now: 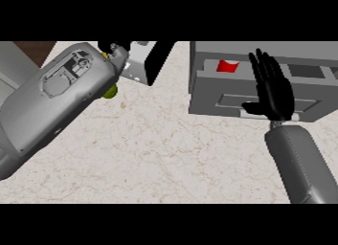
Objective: Pick up the can, place it into the drawer and close the drawer
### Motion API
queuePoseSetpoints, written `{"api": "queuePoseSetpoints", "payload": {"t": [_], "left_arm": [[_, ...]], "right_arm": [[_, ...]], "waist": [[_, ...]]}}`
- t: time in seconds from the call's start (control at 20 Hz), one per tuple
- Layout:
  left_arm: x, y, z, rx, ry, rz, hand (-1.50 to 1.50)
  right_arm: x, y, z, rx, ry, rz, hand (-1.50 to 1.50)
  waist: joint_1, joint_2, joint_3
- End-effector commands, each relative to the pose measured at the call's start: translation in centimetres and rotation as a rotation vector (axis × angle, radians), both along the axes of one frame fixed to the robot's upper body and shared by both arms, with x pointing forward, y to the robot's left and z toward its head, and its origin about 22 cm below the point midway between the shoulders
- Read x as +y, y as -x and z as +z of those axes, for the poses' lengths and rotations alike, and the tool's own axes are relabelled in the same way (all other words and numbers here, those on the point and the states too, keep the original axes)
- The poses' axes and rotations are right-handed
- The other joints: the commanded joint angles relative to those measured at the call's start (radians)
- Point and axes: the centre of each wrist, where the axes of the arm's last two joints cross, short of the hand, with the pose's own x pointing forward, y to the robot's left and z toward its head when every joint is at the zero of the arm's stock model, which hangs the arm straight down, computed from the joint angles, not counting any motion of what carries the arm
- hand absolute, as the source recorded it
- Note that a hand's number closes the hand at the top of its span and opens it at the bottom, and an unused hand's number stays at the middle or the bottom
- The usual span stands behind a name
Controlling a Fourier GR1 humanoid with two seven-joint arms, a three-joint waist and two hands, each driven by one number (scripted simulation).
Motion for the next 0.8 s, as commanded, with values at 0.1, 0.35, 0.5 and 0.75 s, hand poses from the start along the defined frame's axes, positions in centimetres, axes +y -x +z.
{"api": "queuePoseSetpoints", "payload": {"t": [0.1, 0.35, 0.5, 0.75], "left_arm": [[1.7, 0.9, -0.9, 0.015, 0.002, 0.017, -1.50], [3.5, 2.3, -2.8, 0.042, -0.018, 0.000, -1.50], [5.1, 2.2, -3.9, 0.040, -0.016, 0.012, -1.50], [5.1, 3.0, -4.1, 0.017, -0.009, 0.004, -1.50]], "right_arm": [[2.3, -3.1, -0.2, 0.019, -0.048, -0.030, -1.50], [2.7, -4.7, 0.2, 0.006, -0.052, -0.057, -1.50], [3.2, -6.1, 1.7, -0.025, -0.041, -0.055, -1.50], [2.9, -7.2, 2.8, -0.051, -0.023, -0.064, -1.50]], "waist": [[0.006, 0.026, 0.022], [0.012, 0.026, 0.022], [0.012, 0.036, 0.022], [0.015, 0.040, 0.022]]}}
